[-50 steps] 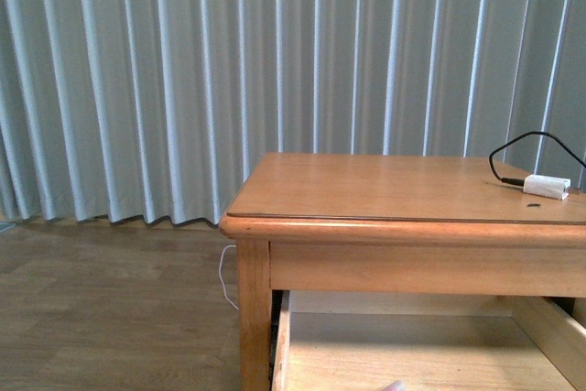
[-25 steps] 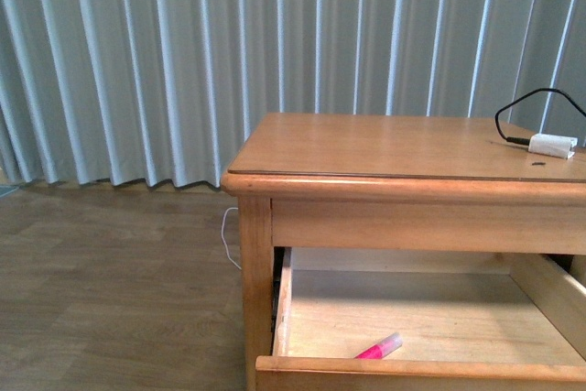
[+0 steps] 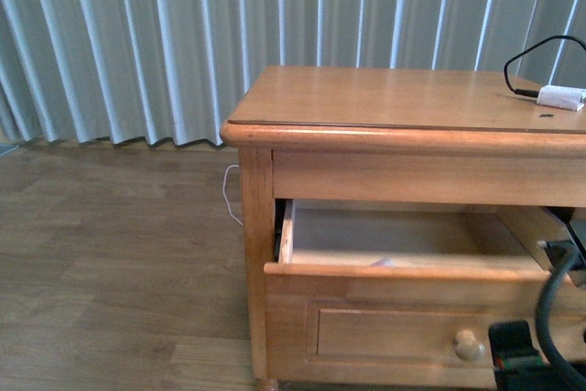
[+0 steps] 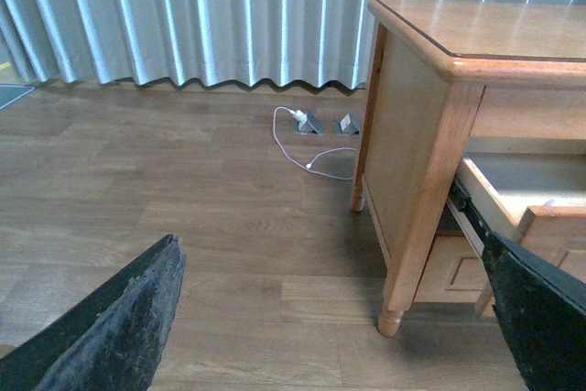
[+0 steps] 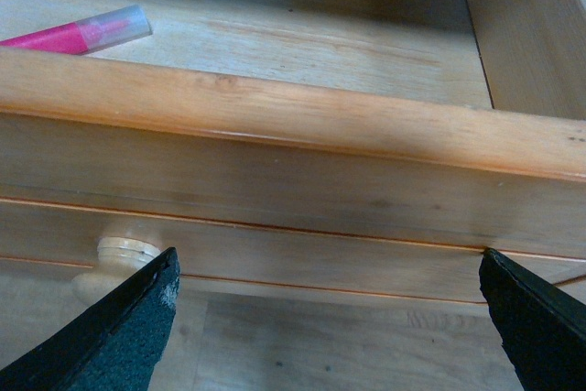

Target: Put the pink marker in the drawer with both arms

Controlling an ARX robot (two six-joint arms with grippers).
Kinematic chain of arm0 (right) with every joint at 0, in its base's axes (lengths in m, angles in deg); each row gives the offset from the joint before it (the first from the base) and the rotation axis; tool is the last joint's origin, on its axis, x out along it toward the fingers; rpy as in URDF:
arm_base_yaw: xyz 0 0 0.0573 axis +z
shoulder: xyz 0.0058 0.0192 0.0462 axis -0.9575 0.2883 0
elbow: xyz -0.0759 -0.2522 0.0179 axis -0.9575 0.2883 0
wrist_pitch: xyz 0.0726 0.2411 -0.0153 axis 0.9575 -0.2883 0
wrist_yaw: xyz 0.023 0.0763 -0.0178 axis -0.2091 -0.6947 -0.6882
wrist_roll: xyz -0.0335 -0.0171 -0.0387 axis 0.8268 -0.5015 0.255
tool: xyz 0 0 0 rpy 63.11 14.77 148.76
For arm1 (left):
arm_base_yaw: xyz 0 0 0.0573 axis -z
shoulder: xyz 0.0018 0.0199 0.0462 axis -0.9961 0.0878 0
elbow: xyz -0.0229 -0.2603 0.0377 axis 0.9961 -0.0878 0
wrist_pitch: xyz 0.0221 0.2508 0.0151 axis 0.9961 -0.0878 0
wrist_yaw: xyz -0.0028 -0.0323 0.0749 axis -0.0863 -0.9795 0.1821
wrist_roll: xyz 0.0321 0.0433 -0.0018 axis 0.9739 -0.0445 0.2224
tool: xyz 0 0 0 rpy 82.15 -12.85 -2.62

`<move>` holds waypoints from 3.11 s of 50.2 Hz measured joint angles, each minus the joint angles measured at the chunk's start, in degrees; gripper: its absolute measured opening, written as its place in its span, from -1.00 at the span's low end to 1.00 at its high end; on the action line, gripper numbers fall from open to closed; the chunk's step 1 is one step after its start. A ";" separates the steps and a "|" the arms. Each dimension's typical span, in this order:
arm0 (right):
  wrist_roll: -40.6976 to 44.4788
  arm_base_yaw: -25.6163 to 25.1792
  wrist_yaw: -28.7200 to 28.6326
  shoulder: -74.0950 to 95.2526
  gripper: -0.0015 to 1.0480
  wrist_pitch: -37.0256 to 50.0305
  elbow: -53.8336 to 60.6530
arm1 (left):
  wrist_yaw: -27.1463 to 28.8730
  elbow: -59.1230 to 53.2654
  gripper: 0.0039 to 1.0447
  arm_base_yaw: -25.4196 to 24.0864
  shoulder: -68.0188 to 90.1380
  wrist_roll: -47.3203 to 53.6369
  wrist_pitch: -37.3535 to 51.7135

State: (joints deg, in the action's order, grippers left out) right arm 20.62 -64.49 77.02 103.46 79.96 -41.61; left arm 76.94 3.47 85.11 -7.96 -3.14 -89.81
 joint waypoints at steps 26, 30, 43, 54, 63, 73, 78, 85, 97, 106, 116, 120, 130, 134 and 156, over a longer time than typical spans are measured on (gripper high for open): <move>-6.49 1.81 7.04 16.90 0.83 -7.82 -28.13 | 0.00 0.00 0.88 0.00 0.00 0.00 0.00; -6.82 1.84 7.50 17.70 0.83 -9.77 -30.53 | 0.00 0.00 0.88 0.00 0.00 -0.02 0.00; -6.91 1.60 6.40 16.76 0.83 -9.29 -30.03 | 0.00 0.00 0.88 0.00 0.00 -0.02 0.00; -7.76 0.70 1.75 6.03 0.83 -6.29 -18.25 | 0.00 0.00 0.88 0.00 0.00 -0.02 0.00; -8.04 -0.83 -2.97 -8.61 0.83 -11.34 -6.47 | 0.00 0.00 0.89 0.00 0.00 0.00 0.00; -8.87 -2.58 -9.79 -35.36 0.83 -32.26 0.17 | 0.00 0.00 0.89 0.00 0.00 0.00 0.00; -8.46 -3.74 -12.11 -47.98 0.83 -43.21 0.07 | 0.00 0.00 0.88 0.00 0.00 0.00 0.00; -7.13 -5.27 -11.23 -59.63 0.83 -57.13 -0.98 | 0.00 0.00 0.88 0.00 0.00 0.00 0.00; -5.62 -5.35 -8.72 -62.25 0.74 -54.16 0.74 | 0.00 0.00 0.88 0.00 0.00 -0.02 0.00; -2.80 -8.72 -7.34 -69.68 -0.06 -26.45 14.62 | 0.00 0.00 0.88 0.00 0.00 -0.02 0.00; -2.40 -8.72 -7.50 -75.43 -0.94 -26.82 20.33 | 0.00 0.00 0.88 0.00 0.00 0.00 0.00; -2.25 -8.72 -7.52 -77.99 -0.97 -27.76 21.99 | 0.00 0.00 0.88 0.00 0.00 0.00 0.00; -2.25 -8.72 -7.50 -83.43 -0.97 -30.75 24.41 | 0.00 0.00 0.88 0.00 0.00 0.00 0.00; -2.27 -8.72 -7.50 -85.79 -0.97 -32.28 25.24 | 0.00 0.00 0.88 0.00 0.00 0.00 0.00; -2.23 -8.72 -7.50 -95.19 -0.97 -38.34 27.98 | 0.00 0.00 0.88 0.00 0.00 0.00 0.00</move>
State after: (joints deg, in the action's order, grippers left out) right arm 18.39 -73.21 69.53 8.27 41.62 -13.63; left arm 76.94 3.47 85.11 -7.96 -3.14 -89.81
